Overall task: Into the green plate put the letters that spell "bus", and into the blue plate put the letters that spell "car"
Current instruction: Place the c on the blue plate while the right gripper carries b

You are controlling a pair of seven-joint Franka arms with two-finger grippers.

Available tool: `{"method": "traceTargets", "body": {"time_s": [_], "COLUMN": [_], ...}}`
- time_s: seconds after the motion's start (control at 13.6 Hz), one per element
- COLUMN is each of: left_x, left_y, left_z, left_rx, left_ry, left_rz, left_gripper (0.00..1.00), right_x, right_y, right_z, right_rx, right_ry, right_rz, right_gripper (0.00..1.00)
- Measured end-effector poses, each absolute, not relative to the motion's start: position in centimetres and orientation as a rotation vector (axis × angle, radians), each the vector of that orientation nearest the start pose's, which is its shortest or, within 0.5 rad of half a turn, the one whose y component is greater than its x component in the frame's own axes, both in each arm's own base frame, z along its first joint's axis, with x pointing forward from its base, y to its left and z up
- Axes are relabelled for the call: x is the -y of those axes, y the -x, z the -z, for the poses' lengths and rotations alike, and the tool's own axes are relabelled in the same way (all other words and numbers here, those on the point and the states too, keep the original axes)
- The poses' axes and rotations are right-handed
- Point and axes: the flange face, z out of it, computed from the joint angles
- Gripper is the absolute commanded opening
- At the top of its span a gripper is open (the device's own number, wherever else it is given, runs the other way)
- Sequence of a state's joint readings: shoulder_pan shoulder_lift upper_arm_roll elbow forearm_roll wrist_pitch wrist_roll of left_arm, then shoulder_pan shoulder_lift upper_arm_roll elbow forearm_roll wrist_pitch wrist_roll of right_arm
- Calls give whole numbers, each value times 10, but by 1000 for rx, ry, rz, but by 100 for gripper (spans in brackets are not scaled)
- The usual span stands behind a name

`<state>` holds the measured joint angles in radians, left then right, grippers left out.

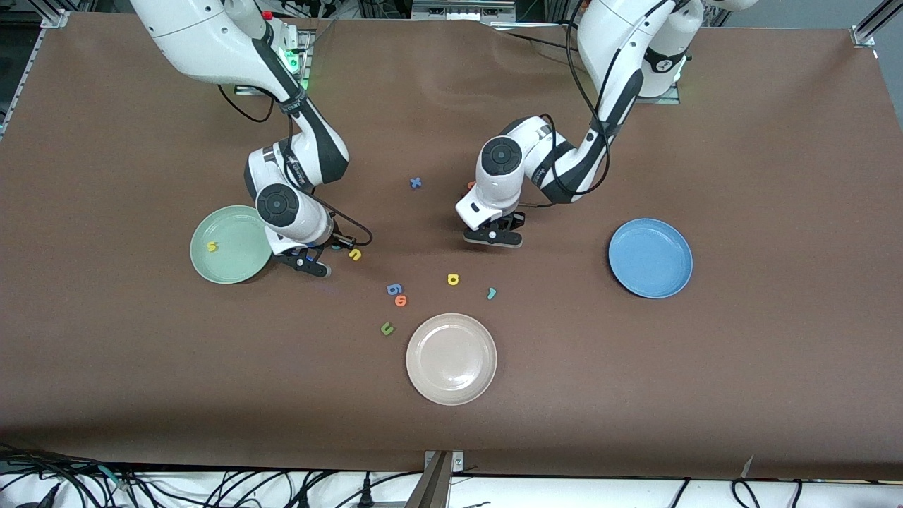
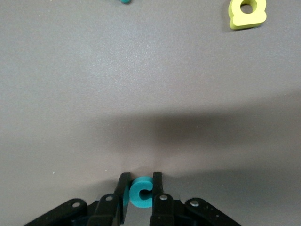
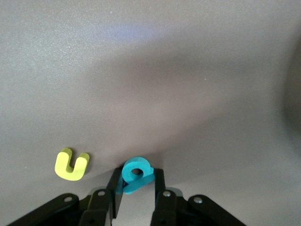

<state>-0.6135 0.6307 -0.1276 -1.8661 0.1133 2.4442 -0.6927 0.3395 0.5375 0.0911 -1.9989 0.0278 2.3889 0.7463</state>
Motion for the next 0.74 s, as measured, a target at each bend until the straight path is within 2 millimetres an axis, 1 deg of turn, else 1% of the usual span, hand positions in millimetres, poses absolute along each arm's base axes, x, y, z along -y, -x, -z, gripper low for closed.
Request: {"method": "traceTargets", "body": {"time_s": [0.15,0.22,0.29,0.37,0.44,0.59,0.66,0.74], "left_x": [419,415,409,401,390,359,341,324], "left_y": [-471,-473,-477,-483,-492,-511,-520,-527], "left_z": [-177,-181,-188,-198,-209,-236,-250,-264], "left_rx": [-166,-156,-146,-143,-151,-183,-208,-239], "left_ry": [3093,3080,3068,3062,3054,3032,3022,3018], "left_rz": [-77,-92,-104,-110,-117,-150,-173,-198], "left_gripper": [17,17,17,17,17,15,15,15], "right_x": [-245,-241,-234,-223,-209,-169,-146,-124], "right_y": [-538,-541,-546,-552,-559,-570,-573,-576], "right_z": [-178,-182,-190,-202,-217,-247,-258,-264], "right_rx": [-548,-555,-556,-543,-518,-457,-417,-374], "right_ry": [3111,3113,3122,3136,3153,3182,3192,3200], "right_rz": [-245,-243,-249,-265,-284,-327,-345,-369], "right_gripper": [10,10,10,10,10,10,10,10]}}
